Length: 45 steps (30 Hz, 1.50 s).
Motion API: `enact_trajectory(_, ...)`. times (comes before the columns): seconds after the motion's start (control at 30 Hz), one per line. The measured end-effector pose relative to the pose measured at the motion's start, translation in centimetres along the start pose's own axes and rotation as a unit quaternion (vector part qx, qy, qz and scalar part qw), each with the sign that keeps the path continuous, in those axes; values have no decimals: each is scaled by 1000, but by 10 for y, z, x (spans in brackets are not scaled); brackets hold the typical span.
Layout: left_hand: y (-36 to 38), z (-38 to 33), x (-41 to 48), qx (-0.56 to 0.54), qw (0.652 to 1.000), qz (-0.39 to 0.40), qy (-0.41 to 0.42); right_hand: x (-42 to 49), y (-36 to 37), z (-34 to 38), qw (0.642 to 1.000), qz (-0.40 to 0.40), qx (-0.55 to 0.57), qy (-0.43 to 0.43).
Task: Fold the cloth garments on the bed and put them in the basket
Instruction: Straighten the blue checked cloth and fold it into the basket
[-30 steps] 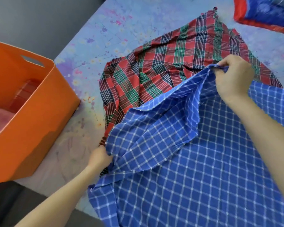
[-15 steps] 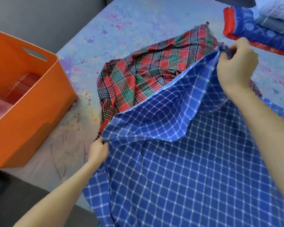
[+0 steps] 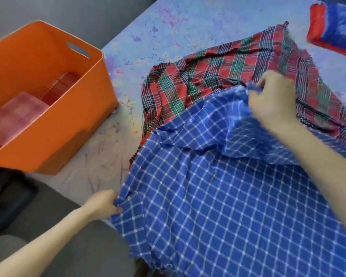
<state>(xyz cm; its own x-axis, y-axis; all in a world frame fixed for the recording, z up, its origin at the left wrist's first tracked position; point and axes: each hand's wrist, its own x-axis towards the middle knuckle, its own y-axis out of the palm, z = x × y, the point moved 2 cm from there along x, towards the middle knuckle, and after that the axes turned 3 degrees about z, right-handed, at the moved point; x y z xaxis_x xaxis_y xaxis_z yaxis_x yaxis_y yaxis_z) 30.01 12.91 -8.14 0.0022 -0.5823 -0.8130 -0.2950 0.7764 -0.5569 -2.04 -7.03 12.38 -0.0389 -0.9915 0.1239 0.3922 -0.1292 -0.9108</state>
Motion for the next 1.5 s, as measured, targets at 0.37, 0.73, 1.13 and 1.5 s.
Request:
enact_trajectory(0.37,27,-115,-21,-573,816,63,48,-163,119,-41,939,202,238,146)
enact_trajectory(0.73,75,4,-16,-273,869,-337,-236,-207,155,-46,914,245,260,193)
enact_trajectory(1.13,78,-38,35,-380,875,-244,-176,-227,168,8,907,293,267,140)
enact_trajectory(1.5,76,-8,-2,-623,770,-141,6,-252,191,62,897,285,313,128)
